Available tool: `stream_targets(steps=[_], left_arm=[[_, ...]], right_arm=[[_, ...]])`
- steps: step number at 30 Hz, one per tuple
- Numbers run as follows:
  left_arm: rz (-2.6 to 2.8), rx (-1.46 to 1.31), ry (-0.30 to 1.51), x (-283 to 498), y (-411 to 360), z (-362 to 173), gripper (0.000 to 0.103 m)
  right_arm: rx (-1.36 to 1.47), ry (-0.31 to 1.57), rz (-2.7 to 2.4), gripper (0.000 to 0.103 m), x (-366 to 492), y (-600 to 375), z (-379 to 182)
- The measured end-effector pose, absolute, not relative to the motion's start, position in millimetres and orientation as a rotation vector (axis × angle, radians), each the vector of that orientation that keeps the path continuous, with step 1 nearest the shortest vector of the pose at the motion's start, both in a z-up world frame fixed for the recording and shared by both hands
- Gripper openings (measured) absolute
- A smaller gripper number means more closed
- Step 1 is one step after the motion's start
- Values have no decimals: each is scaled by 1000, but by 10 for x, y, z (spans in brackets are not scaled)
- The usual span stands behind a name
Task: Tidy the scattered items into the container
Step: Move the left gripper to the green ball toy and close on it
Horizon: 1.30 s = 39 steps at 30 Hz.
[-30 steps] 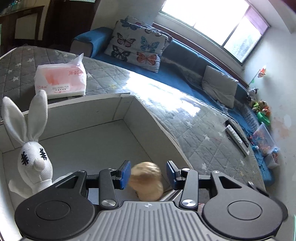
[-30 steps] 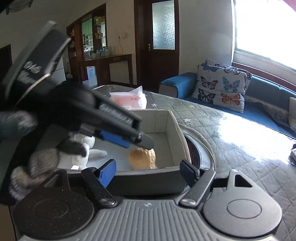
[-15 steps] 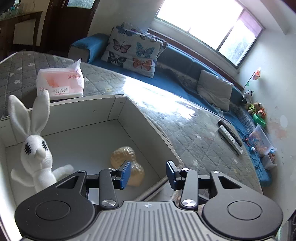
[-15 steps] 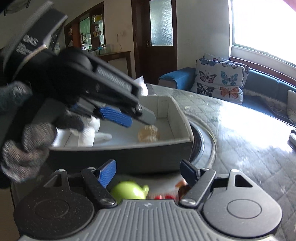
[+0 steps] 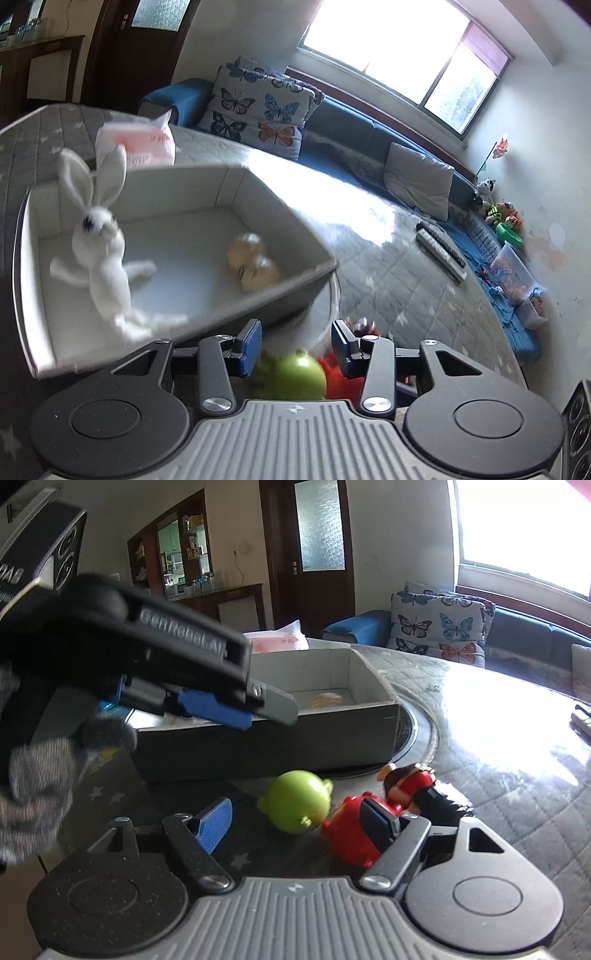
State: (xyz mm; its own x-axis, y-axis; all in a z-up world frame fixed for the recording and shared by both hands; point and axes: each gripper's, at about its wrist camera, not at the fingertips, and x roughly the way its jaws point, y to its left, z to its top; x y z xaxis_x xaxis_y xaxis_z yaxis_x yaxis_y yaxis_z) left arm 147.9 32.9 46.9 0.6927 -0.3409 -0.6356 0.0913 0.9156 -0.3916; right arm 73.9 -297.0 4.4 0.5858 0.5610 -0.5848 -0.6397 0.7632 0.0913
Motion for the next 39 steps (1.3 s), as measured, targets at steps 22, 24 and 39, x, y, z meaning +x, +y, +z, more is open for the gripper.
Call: stream_targets(steps=[22,24,39], left_arm=[[-219,-469,856,1448,523,116,44],[-215,-474,859,1440,548,102,44],[-215,-504,866,1470,651,77,44]], right_arm=[[-186,658,730,78,841,-2556,-181],[-193,660,741,77,804,-2540,-203],[-169,664,716,77,909,-2549,-219]])
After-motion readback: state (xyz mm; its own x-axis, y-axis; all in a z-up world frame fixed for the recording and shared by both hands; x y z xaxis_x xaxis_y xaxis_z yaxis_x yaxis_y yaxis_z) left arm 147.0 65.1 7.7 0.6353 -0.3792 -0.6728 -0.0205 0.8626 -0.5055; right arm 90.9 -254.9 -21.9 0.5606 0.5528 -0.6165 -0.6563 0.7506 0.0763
